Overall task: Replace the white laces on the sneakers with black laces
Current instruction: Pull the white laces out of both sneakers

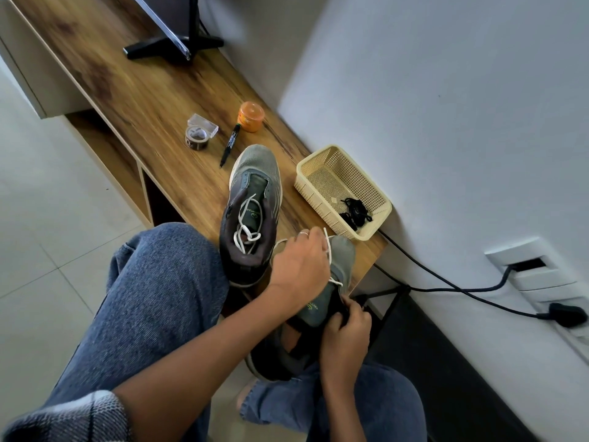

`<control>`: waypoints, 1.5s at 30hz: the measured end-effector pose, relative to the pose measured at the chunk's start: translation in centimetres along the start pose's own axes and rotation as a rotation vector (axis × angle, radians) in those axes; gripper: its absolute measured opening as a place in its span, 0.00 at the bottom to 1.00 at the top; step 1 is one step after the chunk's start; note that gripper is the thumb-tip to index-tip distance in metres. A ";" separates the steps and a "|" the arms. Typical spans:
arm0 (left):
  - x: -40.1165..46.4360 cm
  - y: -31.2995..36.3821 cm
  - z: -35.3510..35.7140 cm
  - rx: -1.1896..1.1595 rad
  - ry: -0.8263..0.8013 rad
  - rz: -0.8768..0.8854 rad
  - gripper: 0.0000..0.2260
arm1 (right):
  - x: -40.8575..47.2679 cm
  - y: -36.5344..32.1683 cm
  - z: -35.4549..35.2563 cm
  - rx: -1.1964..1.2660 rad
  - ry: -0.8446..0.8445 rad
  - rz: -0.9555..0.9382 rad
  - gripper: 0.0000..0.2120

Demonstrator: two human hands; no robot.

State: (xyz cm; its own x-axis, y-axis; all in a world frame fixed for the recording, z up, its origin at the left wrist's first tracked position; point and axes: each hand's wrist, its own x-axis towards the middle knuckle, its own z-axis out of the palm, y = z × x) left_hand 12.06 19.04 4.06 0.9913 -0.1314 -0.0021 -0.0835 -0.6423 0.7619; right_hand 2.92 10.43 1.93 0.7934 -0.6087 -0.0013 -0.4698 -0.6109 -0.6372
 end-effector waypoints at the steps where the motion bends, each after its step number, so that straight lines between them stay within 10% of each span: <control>1: 0.0 0.0 -0.6 -0.031 0.034 -0.029 0.06 | 0.0 -0.1 -0.1 -0.015 -0.010 -0.003 0.17; 13: -1.7 -2.1 -2.3 0.215 -0.560 0.102 0.42 | 3.6 -2.9 -0.5 -0.557 -0.211 -0.318 0.12; 21: -1.7 -2.5 -0.4 0.350 -0.614 0.038 0.33 | 4.3 -3.0 0.3 -0.516 -0.155 -0.350 0.03; 28: -1.6 -2.3 -0.4 0.294 -0.611 -0.021 0.35 | 3.8 -2.2 0.2 -0.046 0.003 -0.149 0.03; 35: -1.5 -2.2 -0.4 0.287 -0.636 -0.015 0.37 | 4.1 -1.9 0.0 0.524 0.233 0.434 0.04; 45: -1.4 -2.4 0.1 0.308 -0.616 0.036 0.35 | 3.9 -3.8 -0.9 -0.535 -0.180 -0.188 0.09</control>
State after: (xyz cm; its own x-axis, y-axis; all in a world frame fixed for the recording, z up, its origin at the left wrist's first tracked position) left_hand 10.85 20.71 2.16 0.7568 -0.5033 -0.4171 -0.2306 -0.8026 0.5501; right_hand 7.41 9.92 5.05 0.9131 -0.3984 -0.0863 -0.4074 -0.8987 -0.1622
